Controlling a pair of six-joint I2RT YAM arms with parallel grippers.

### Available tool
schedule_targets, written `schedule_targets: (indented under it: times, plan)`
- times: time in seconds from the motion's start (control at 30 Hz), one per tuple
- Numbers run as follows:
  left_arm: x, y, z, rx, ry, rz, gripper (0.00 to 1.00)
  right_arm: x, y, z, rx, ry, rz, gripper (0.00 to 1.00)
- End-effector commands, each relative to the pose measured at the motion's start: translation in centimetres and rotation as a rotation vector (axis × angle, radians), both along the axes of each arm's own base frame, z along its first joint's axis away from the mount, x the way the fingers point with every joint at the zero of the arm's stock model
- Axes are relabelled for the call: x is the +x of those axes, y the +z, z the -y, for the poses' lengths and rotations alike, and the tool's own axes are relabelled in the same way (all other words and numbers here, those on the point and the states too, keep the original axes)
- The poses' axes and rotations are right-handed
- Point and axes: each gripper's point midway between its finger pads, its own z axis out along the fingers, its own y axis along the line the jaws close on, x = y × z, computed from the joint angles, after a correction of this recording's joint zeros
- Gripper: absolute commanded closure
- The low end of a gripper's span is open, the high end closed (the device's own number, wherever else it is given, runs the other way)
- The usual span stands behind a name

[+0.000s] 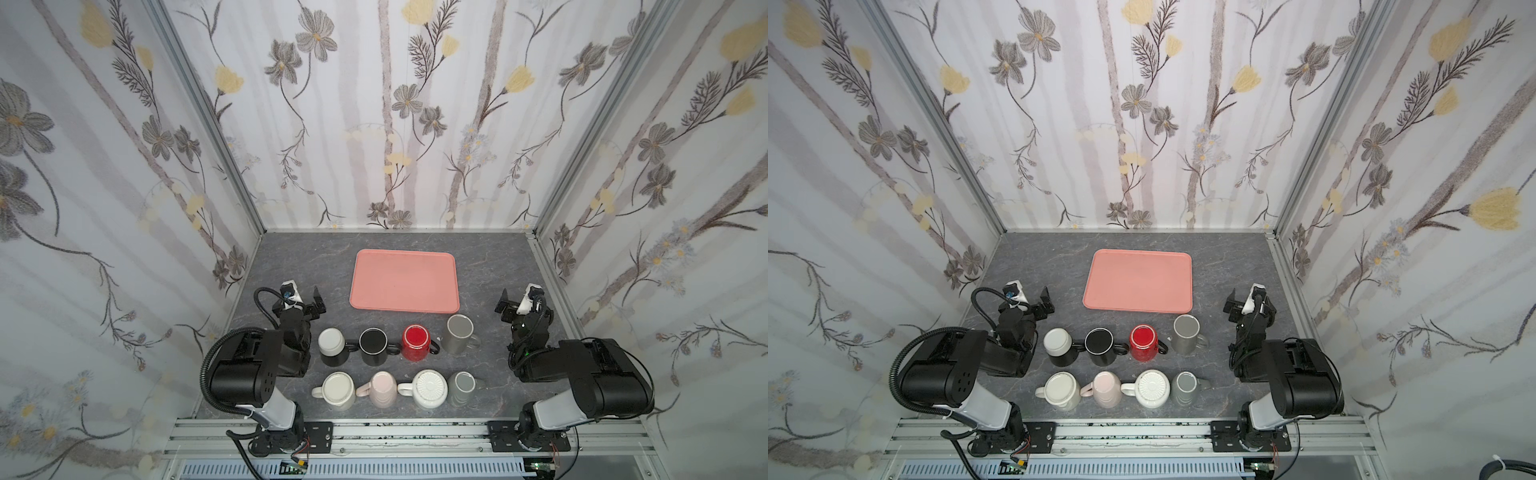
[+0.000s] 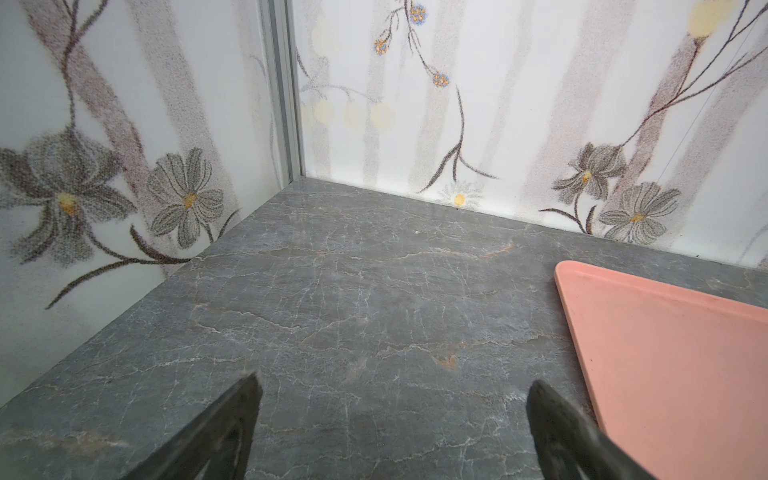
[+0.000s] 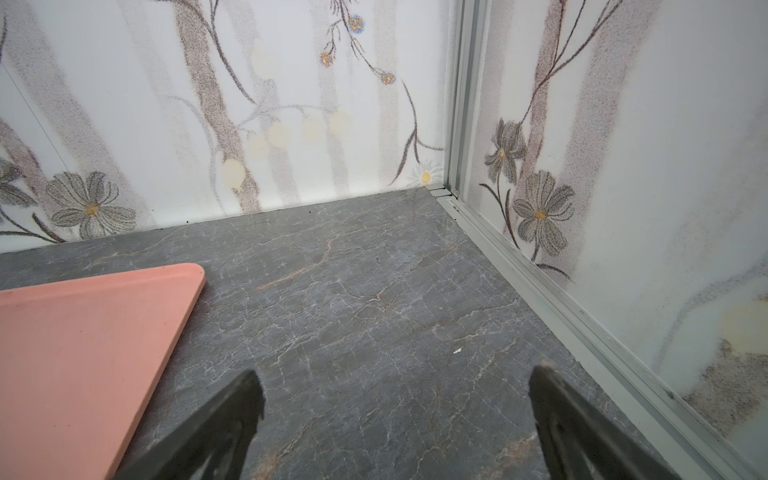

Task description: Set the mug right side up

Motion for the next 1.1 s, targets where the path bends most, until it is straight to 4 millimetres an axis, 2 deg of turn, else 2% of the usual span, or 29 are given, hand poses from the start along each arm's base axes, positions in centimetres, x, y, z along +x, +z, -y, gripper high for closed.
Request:
schedule_targets:
  times: [0.0, 0.23, 0.43, 0.57, 0.63, 0.73, 0.8, 0.9, 0.97, 1.0, 1.03, 1.07]
  plan:
    - [0.2, 1.2, 0.0, -0.005, -0.004, 0.05, 0.0, 0.1, 0.8, 0.0, -0.001, -0.002, 0.031, 0.0]
    - [-0.1, 1.7, -0.5, -0.014, 0.025, 0.064, 0.0, -0.1, 1.1, 0.5, 0.01, -0.028, 0.045, 0.01]
    - [-0.4, 5.3, -1.3, -0.026, 0.087, 0.079, 0.0, -0.1, 1.0, 0.4, 0.013, -0.023, 0.035, 0.0]
    - [-0.5, 8.3, -1.3, -0.108, 0.088, 0.164, 0.0, 0.3, 0.9, 0.4, 0.015, -0.02, 0.025, 0.01]
    - [-0.5, 9.4, -1.3, -0.154, 0.091, 0.202, 0.0, 0.1, 1.8, -0.1, -0.005, 0.008, 0.046, 0.0]
    - [-0.2, 10.9, -1.6, -0.219, 0.112, 0.234, 0.0, 0.9, 3.8, 1.0, 0.008, -0.094, -0.029, 0.0]
    - [0.0, 11.7, -2.4, -0.292, 0.162, 0.26, 0.0, 1.4, 5.1, 1.6, 0.009, -0.138, -0.016, 0.0]
    - [-0.4, 11.5, -4.0, -0.449, 0.275, 0.269, 0.0, 0.6, 6.1, 4.0, 0.097, -0.325, 0.027, 0.0]
    - [-1.3, 10.3, -5.0, -0.593, 0.363, 0.26, 0.0, -0.2, 5.9, 5.8, 0.262, -0.465, 0.065, 0.0]
    - [-2.1, 9.0, -5.5, -0.693, 0.427, 0.24, 0.0, -0.5, 5.4, 6.4, 0.372, -0.517, 0.076, 0.0]
    - [-2.9, 8.3, -5.8, -0.765, 0.462, 0.252, 0.0, -1.3, 3.9, 7.0, 0.49, -0.586, 0.042, 0.0]
    - [-3.2, 8.4, -5.7, -0.805, 0.438, 0.272, 0.0, -1.0, 3.3, 7.0, 0.558, -0.558, 0.012, 0.0]
